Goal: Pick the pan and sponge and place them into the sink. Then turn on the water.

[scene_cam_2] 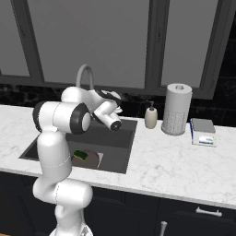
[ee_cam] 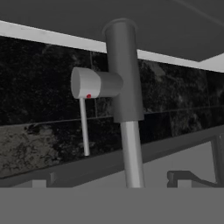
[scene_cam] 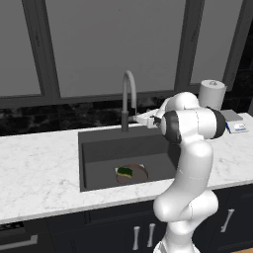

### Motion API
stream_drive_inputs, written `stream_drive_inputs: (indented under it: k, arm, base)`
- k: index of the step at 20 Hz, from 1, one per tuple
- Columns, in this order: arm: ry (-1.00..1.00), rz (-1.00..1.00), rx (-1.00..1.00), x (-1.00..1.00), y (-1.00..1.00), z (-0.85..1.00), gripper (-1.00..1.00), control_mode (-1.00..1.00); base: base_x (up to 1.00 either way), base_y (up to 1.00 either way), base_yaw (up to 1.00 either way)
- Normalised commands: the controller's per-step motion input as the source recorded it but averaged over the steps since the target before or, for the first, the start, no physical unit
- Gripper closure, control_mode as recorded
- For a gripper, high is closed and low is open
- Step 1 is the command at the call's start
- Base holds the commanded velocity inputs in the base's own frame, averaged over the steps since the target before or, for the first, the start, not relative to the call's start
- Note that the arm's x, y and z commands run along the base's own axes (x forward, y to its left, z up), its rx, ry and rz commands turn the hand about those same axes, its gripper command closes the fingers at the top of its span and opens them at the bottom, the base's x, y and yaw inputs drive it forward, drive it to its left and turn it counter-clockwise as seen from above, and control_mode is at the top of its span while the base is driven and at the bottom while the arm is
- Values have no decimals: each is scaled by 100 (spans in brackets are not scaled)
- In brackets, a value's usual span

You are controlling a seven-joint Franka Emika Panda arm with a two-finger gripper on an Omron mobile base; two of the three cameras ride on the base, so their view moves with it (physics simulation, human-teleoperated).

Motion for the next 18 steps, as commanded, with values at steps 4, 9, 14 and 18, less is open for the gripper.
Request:
stream_drive_inputs:
  k: [4,9,14,18]
  arm:
    - [-1,0,0,25,0,0,-100,-100]
    - [0,0,0,31,7,-2,-100,-100]
    - [0,0,0,32,11,-3,-100,-100]
    - [0,0,0,34,5,-8,-100,-100]
  base:
    - [0,0,0]
    - [0,0,0]
    - [0,0,0]
    - [0,0,0]
